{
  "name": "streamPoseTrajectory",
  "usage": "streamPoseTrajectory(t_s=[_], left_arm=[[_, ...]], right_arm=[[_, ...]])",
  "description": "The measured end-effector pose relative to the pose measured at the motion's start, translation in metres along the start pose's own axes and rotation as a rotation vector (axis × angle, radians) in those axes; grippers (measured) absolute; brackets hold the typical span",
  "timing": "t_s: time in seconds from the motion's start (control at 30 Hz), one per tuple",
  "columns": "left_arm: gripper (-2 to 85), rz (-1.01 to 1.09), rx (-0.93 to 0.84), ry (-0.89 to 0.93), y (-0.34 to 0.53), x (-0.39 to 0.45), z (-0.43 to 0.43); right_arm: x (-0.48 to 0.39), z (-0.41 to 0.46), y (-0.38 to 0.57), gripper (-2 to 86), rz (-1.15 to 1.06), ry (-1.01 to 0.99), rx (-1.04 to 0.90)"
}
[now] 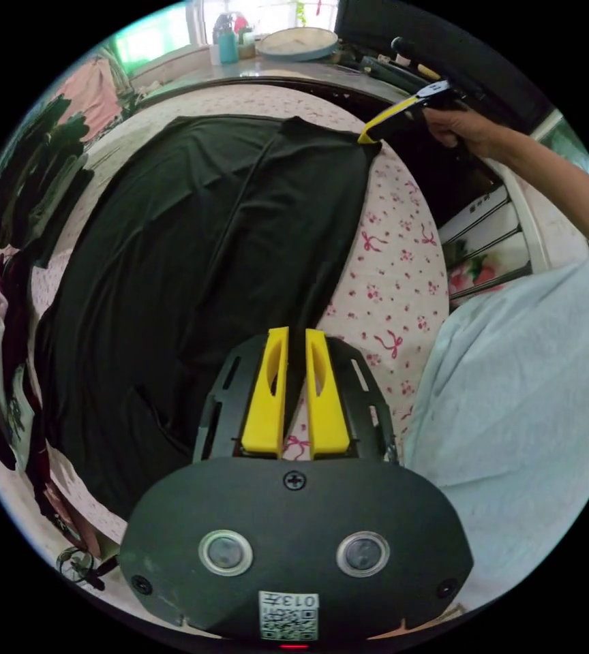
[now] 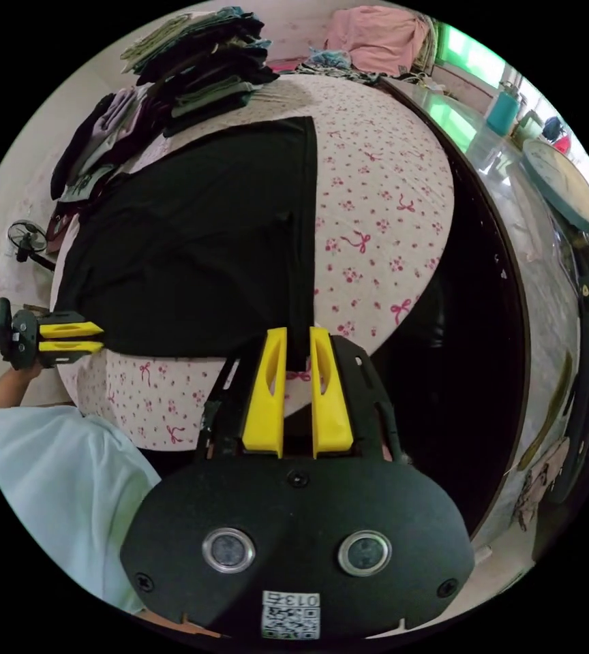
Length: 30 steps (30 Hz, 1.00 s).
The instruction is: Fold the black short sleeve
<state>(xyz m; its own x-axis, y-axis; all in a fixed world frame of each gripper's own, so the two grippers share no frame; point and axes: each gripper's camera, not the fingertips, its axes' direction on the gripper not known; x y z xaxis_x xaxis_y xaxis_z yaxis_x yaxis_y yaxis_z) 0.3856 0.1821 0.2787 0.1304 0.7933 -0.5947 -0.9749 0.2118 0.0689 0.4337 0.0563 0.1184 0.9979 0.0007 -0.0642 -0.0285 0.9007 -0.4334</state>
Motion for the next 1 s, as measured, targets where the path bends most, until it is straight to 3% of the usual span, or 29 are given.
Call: streamPoseTrajectory(t_s=[0.27,0.47,0.63,0.77,1.0], left_arm=[[0.2,0.015,-0.001,0.112,-0.011,-0.007,-0.021],[1.0,-0.012,-0.062,0.159,-0.016,-0.013,0.003],[2.9,-0.059,0.088,0.291,-0.006,-0.033,-0.028],[2.9,-0.122,0.18,0.248,-0.017,-0.07,-0.044],[1.2,-0.164,0.141,0.144,-0.055,-0.114,-0.023]], right_arm=[[0.011,-0.016,0.007,2.6,-0.045,-0.062,-0.016],[0.016,0.003,0.01,5.8,-0.051,-0.054,-0.066],[0.035,-0.024,-0.005,7.0,0.017,-0.024,0.06],[0.031,-0.028,-0.056,6.6,-0.019,-0.014,0.152],[0.011,0.002,-0.183,7.2,-0.124,-0.041,0.185]])
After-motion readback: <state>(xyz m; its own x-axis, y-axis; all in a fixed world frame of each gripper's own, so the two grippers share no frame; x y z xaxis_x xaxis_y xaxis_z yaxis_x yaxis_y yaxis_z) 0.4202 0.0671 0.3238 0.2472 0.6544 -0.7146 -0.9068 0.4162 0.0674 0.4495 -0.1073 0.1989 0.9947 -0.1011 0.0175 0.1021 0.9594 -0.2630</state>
